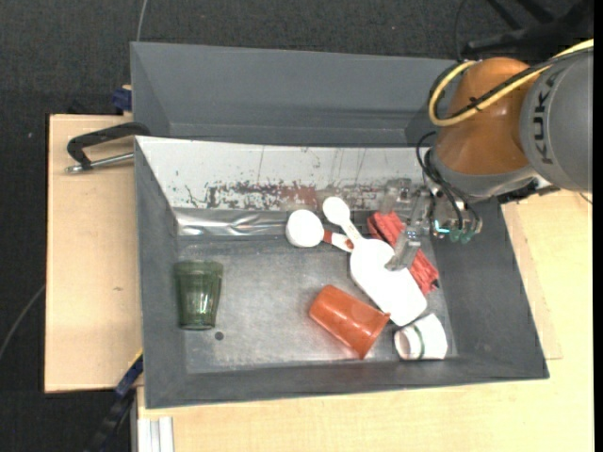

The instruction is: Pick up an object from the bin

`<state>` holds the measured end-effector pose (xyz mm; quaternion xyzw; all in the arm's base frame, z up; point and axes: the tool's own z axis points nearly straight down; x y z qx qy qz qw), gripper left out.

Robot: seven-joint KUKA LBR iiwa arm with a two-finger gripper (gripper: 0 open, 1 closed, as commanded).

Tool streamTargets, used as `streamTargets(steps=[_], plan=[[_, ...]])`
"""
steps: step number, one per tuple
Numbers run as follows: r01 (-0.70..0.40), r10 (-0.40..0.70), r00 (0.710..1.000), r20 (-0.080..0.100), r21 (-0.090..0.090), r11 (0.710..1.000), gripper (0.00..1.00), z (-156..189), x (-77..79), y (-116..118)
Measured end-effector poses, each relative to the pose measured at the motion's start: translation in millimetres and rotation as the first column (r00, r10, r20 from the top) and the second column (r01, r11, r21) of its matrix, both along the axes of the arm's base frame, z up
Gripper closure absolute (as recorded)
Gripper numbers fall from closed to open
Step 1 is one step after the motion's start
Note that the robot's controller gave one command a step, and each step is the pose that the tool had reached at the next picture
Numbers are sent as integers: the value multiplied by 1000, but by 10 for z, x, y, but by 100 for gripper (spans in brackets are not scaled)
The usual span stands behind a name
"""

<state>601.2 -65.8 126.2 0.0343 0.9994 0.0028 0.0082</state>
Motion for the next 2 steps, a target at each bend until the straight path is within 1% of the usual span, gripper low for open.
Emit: streamTargets(steps=[1,2], plan=[[4,-4,1000,3,0,1000,0,80,7,13],[-96,96,995,6,-2,995,0,-220,23,4]])
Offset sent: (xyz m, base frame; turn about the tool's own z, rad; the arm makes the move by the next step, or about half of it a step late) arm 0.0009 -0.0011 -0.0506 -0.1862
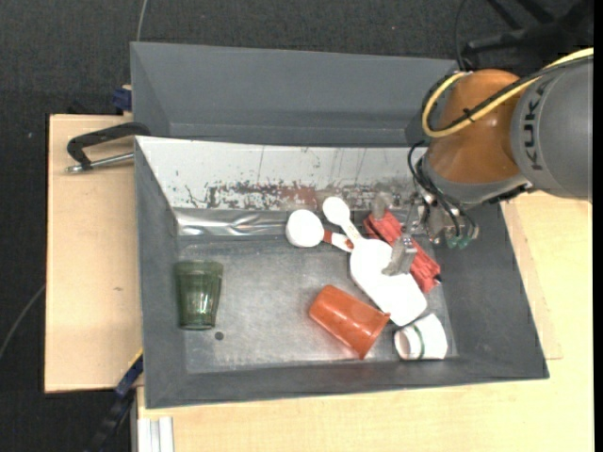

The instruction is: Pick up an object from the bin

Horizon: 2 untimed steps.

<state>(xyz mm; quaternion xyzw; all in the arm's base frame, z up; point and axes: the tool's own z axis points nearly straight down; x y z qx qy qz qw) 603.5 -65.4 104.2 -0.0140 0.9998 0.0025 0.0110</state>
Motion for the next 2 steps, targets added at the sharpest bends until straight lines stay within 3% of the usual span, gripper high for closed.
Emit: streamTargets(steps=[2], plan=[[-62,62,998,0,0,998,0,-153,-20,-17]])
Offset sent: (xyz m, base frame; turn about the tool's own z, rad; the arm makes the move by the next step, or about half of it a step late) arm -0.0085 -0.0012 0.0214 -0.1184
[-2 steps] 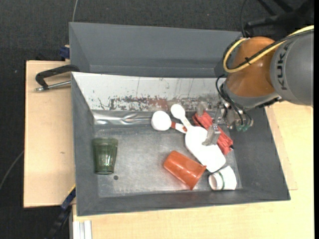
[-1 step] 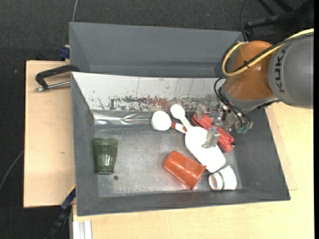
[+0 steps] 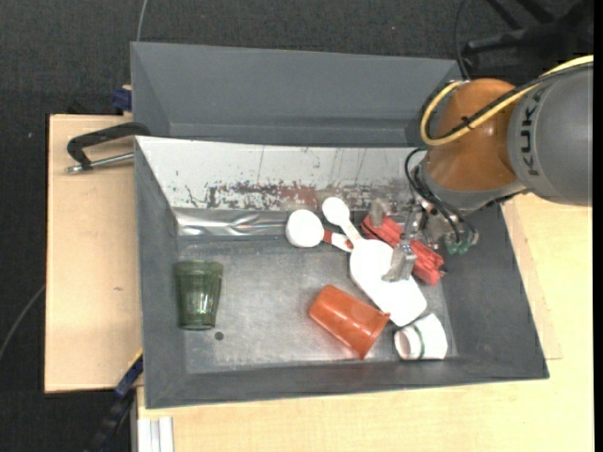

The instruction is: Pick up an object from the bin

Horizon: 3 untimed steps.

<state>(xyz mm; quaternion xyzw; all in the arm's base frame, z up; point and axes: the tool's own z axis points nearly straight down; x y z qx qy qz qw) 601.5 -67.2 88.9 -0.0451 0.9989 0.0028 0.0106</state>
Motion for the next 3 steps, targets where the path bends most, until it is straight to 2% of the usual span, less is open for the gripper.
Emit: streamTargets(steps=[1,2,3], plan=[[25,-25,1000,7,1,1000,0,16,-81,42],[68,-69,997,32,4,998,0,-110,-120,97],[67,-67,997,25,6,998,100,-104,-134,112]])
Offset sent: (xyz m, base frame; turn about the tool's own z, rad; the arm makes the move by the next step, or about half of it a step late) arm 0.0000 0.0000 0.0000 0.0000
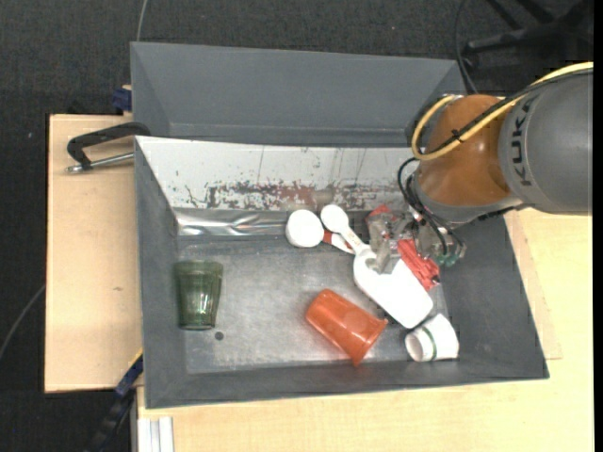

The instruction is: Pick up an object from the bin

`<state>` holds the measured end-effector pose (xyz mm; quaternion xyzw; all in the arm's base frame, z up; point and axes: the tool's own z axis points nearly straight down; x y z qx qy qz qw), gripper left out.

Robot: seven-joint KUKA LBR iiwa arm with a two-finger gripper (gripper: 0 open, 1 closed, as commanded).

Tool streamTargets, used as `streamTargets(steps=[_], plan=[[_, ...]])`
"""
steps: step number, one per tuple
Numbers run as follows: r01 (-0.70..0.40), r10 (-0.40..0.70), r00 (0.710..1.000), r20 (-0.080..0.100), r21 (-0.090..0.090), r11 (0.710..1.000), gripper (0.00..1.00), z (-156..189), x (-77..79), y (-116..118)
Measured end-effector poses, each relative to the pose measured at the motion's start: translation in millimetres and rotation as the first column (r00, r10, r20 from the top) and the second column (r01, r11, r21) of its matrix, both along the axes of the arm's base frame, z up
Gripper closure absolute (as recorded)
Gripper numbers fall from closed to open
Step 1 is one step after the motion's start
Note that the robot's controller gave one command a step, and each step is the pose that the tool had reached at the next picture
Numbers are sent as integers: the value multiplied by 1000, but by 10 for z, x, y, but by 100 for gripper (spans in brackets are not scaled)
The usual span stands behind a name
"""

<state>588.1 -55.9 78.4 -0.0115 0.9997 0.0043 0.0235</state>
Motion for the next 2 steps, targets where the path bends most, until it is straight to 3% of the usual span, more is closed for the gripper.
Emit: streamTargets(steps=[1,2], plan=[[-2,2,1000,-25,0,1000,0,-82,-75,1],[-2,2,1000,-27,1,1000,0,-89,-79,5]])
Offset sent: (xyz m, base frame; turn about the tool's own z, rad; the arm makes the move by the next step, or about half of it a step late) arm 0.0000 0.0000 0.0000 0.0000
